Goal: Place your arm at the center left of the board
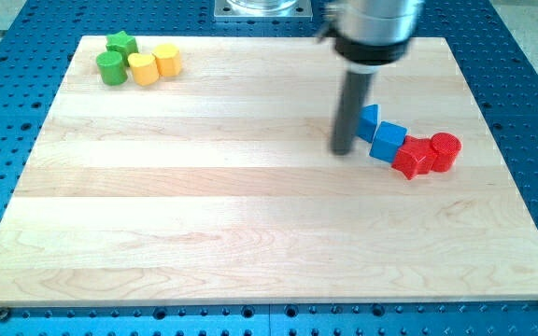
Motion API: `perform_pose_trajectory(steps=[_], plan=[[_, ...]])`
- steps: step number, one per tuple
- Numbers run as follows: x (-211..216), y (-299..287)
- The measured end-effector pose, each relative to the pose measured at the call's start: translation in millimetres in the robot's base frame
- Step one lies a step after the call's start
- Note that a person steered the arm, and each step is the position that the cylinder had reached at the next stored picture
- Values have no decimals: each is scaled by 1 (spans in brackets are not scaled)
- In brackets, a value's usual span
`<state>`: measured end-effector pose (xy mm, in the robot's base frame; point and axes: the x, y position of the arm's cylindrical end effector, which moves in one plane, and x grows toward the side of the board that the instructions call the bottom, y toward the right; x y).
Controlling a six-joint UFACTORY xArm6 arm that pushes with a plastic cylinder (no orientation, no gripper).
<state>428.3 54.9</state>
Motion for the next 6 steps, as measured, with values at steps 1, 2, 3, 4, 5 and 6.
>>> perform_pose_trajectory(steps=[1,2,3,4,5,6], plan=[[19,-141],[4,-198],[1,-201],[13,-283],[15,-359],[-23,-360]])
